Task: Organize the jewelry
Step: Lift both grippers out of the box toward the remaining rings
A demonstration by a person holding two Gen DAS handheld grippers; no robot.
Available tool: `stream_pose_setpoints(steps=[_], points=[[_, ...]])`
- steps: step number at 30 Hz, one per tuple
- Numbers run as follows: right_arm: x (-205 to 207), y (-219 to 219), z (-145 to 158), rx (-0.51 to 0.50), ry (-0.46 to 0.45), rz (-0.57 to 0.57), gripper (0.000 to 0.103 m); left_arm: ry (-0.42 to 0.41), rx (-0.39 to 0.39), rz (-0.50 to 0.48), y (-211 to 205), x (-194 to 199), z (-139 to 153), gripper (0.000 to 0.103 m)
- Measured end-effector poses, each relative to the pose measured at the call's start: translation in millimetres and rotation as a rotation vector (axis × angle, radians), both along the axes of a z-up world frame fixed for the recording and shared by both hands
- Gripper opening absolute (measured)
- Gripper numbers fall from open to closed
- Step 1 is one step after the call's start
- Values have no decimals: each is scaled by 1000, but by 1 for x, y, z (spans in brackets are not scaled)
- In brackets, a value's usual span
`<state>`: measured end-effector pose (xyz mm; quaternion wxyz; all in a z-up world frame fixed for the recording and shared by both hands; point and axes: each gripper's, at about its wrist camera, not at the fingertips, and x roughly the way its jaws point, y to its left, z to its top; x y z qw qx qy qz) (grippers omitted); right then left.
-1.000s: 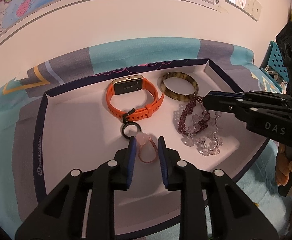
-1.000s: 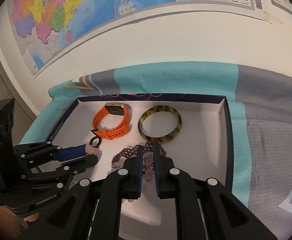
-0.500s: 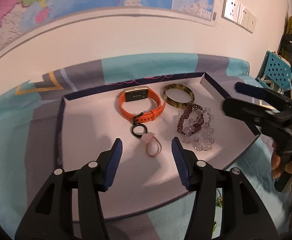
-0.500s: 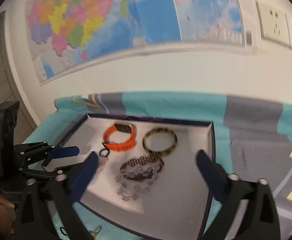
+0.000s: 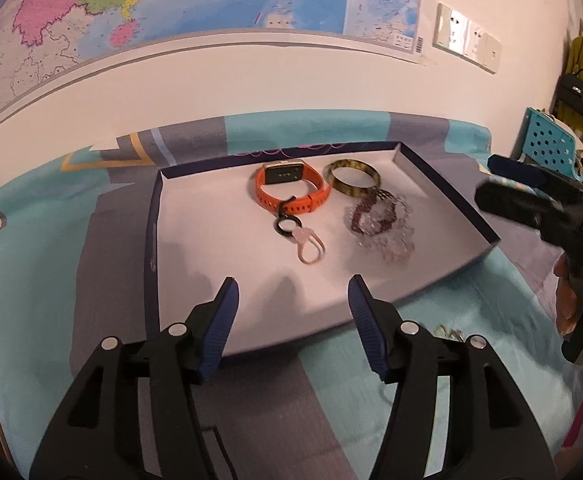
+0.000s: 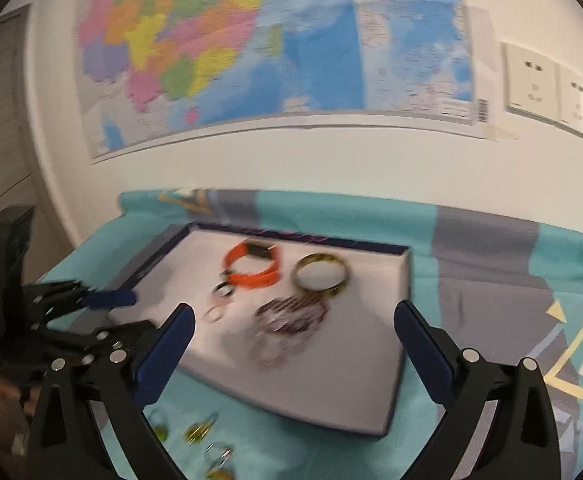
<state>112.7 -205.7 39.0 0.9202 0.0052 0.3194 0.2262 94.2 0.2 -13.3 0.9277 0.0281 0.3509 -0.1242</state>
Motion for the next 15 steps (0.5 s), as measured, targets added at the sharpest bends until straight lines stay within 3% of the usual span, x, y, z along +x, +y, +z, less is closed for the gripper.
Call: stream_pose_setpoints(steps=[6,15], points=[[-33,4,-13,-36,49,67,97,-1,20,-26,-3,-24,-6,59],[-68,-1,-34,-70,127,72,97,14,24,-71,-8,-55,-15,59]])
